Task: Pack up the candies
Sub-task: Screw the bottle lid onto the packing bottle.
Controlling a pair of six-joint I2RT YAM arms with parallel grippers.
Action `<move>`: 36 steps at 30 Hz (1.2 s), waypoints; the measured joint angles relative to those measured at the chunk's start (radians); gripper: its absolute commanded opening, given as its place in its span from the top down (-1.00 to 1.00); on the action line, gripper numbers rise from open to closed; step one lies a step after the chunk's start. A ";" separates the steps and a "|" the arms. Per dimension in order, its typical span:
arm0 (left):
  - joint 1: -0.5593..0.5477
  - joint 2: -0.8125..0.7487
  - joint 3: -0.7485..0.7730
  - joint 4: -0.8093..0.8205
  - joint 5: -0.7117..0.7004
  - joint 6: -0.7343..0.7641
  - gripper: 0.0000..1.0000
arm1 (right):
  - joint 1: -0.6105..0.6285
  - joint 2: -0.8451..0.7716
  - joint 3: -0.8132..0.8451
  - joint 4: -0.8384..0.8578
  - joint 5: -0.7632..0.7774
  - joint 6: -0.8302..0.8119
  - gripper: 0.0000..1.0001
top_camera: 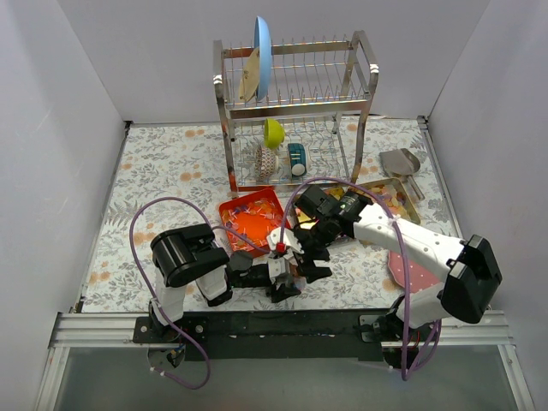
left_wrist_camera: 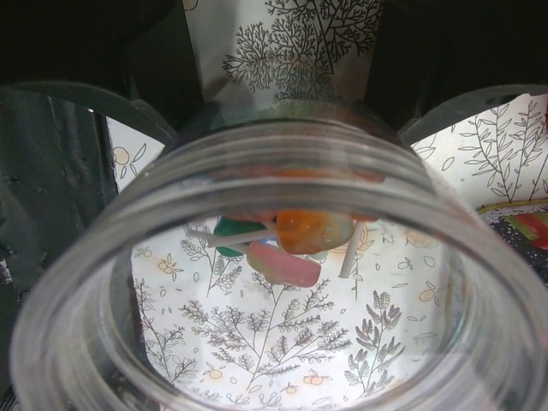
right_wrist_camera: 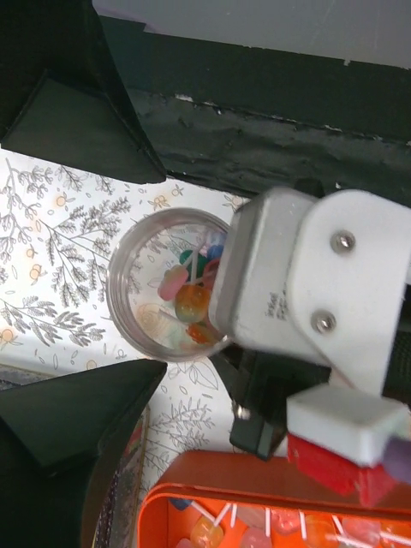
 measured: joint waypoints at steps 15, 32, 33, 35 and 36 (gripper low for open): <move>-0.004 -0.004 0.002 0.000 -0.017 -0.003 1.00 | -0.015 -0.192 -0.088 -0.160 0.124 -0.007 -0.77; -0.004 -0.009 -0.001 -0.002 -0.019 -0.003 1.00 | 0.013 0.080 0.105 -0.036 -0.006 -0.045 -0.74; -0.004 -0.009 -0.002 -0.001 -0.019 -0.003 1.00 | 0.017 0.080 0.106 -0.039 -0.010 -0.059 -0.73; -0.004 -0.011 -0.004 -0.001 -0.023 -0.005 1.00 | 0.019 0.082 0.108 -0.056 -0.013 -0.079 -0.73; -0.004 -0.012 -0.006 -0.001 -0.026 -0.006 1.00 | 0.019 0.083 0.108 -0.069 -0.012 -0.087 -0.73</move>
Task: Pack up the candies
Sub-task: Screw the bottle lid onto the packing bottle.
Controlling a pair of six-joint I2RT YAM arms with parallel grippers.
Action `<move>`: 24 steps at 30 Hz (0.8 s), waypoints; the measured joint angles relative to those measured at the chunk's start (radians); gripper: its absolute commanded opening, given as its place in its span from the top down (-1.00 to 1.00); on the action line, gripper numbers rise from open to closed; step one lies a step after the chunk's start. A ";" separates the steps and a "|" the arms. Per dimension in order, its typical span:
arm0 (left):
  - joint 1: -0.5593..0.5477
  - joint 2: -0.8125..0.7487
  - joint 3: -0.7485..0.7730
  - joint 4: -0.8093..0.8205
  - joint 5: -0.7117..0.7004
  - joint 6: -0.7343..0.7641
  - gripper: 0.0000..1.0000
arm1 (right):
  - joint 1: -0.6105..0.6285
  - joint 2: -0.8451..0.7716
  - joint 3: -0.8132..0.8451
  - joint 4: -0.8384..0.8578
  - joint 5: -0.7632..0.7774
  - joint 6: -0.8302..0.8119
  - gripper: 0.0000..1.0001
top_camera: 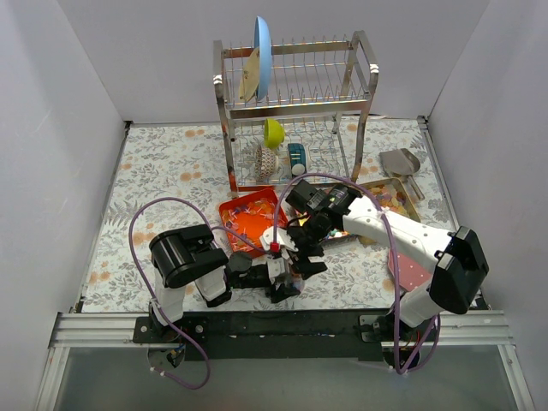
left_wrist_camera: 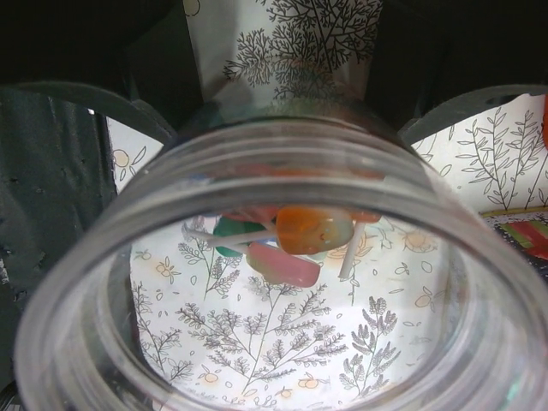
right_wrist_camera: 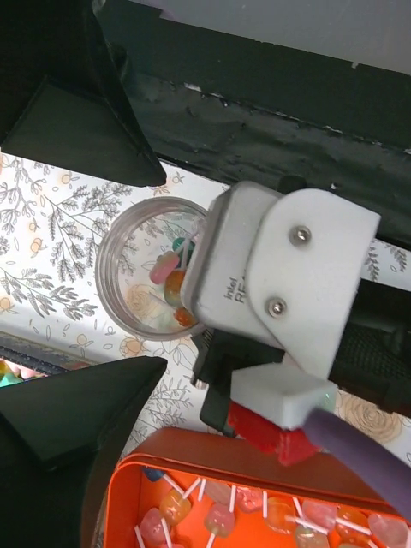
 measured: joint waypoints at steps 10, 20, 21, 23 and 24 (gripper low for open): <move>0.011 -0.001 0.001 0.000 0.006 -0.006 1.00 | 0.000 -0.054 -0.063 -0.023 0.056 -0.013 -0.73; 0.031 -0.001 0.001 0.000 0.008 -0.013 1.00 | -0.023 -0.214 -0.192 -0.130 0.131 0.039 -0.74; 0.032 -0.001 0.001 0.000 0.009 -0.012 1.00 | -0.043 -0.223 -0.190 -0.126 0.132 0.050 -0.74; 0.032 -0.001 0.001 -0.001 0.012 -0.005 1.00 | -0.093 -0.222 -0.163 -0.122 0.140 0.077 -0.74; 0.032 -0.001 0.001 -0.001 0.015 -0.002 1.00 | -0.113 -0.210 -0.137 -0.114 0.140 0.087 -0.74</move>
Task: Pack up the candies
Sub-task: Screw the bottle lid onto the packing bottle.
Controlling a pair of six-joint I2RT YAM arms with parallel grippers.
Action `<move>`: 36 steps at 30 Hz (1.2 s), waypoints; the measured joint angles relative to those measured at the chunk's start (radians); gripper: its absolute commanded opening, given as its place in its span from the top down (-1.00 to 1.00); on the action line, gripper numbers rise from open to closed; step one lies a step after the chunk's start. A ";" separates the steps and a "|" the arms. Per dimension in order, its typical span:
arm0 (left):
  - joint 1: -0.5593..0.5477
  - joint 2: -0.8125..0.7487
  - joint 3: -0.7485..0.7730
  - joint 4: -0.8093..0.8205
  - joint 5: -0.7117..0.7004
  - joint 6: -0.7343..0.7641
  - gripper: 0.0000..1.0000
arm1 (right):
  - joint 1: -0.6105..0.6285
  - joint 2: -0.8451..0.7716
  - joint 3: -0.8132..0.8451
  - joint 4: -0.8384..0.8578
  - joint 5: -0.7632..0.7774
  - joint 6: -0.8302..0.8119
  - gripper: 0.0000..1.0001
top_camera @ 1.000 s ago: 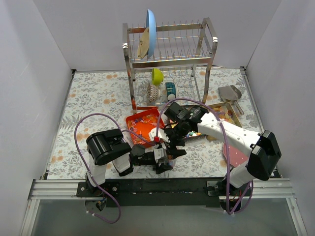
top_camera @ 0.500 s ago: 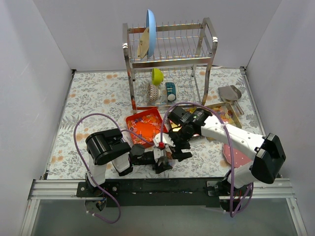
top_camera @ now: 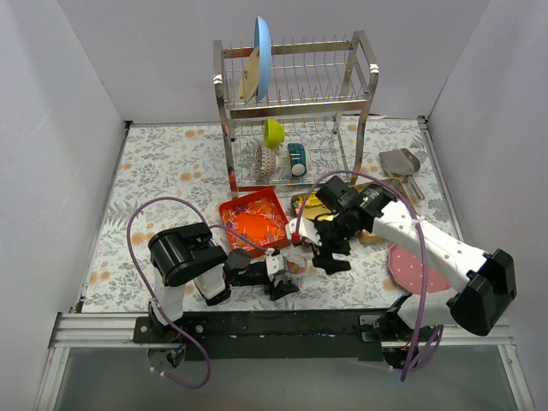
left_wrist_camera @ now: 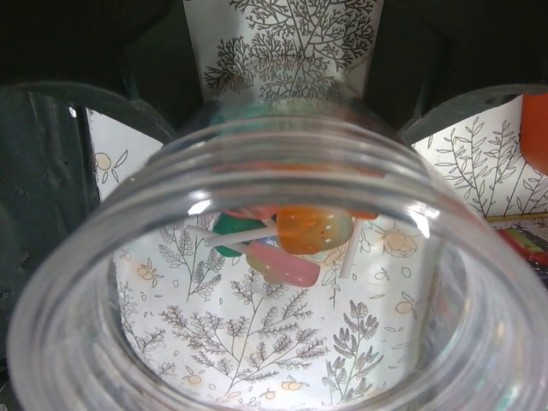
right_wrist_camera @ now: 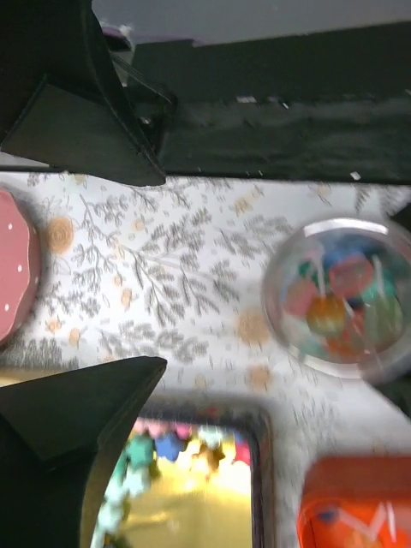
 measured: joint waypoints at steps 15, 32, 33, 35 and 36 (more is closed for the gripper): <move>0.001 0.000 0.001 -0.001 0.000 -0.001 1.00 | 0.105 0.237 0.201 0.096 -0.132 -0.107 -0.73; 0.003 0.000 0.003 -0.001 0.000 -0.005 1.00 | 0.104 0.144 0.080 0.072 -0.062 -0.176 -0.71; 0.003 0.000 0.003 -0.001 0.001 -0.005 1.00 | 0.103 0.131 0.069 0.069 -0.054 -0.175 -0.70; 0.003 0.000 0.003 -0.001 0.001 -0.006 1.00 | 0.100 0.092 0.034 0.053 -0.042 -0.172 -0.69; 0.004 0.000 0.004 -0.001 0.000 -0.009 1.00 | 0.101 0.067 0.006 0.039 -0.041 -0.171 -0.69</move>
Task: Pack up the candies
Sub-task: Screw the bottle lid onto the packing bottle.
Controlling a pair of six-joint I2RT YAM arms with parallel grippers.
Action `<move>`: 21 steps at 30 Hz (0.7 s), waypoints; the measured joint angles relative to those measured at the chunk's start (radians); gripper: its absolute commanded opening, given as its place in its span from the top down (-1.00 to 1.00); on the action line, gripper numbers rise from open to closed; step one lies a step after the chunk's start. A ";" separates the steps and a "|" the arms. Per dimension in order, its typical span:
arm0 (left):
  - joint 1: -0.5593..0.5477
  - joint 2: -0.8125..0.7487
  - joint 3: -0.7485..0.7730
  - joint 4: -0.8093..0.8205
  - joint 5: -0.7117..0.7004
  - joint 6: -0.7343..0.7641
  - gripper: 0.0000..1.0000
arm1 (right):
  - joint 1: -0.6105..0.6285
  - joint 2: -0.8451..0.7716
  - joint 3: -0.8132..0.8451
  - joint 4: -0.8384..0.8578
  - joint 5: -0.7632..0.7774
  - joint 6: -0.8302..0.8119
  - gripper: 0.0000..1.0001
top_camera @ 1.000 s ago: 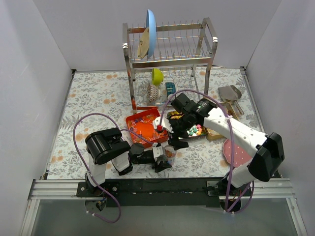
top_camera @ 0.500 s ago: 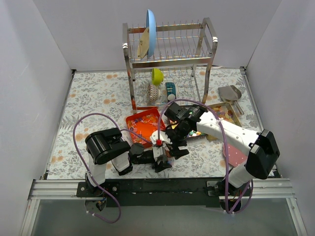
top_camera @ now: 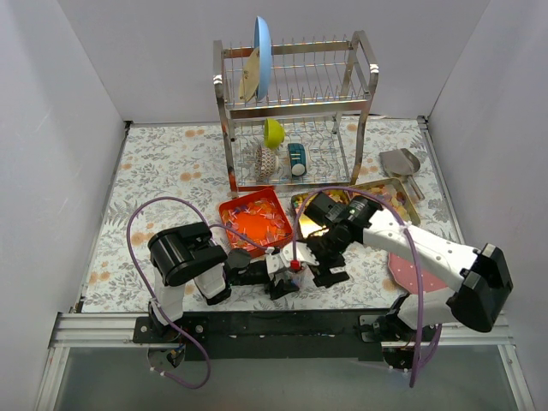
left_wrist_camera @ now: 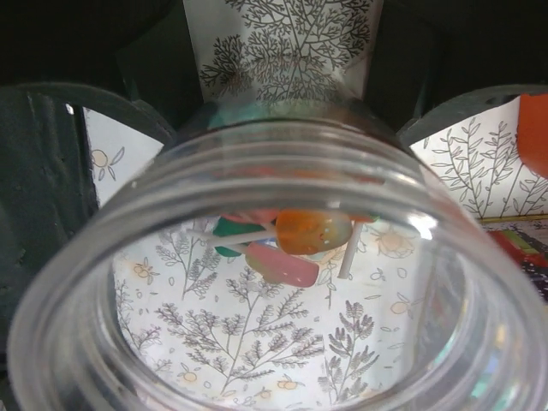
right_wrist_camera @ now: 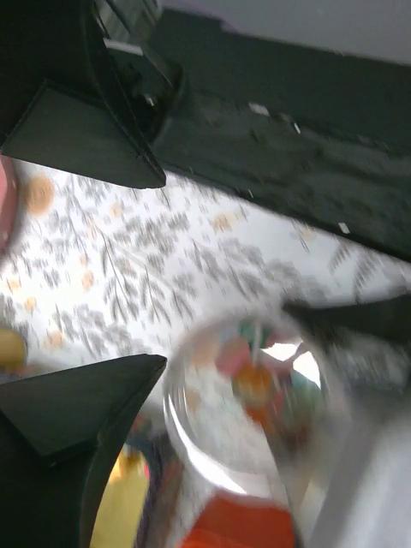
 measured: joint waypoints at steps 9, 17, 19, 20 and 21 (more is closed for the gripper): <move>0.012 0.001 0.006 -0.002 -0.005 -0.010 1.00 | -0.031 -0.129 -0.073 -0.027 0.045 0.105 -0.72; 0.013 0.001 0.007 -0.003 -0.001 -0.010 1.00 | -0.045 0.085 0.123 0.113 -0.014 0.129 -0.71; 0.014 0.001 0.007 -0.003 0.000 -0.010 1.00 | -0.039 0.126 0.142 0.128 -0.032 0.113 -0.71; 0.014 0.001 0.007 -0.003 0.000 -0.008 1.00 | -0.035 0.141 0.146 0.133 -0.043 0.103 -0.71; 0.014 0.001 0.007 -0.003 0.001 -0.004 1.00 | -0.031 0.149 0.149 0.133 -0.060 0.093 -0.70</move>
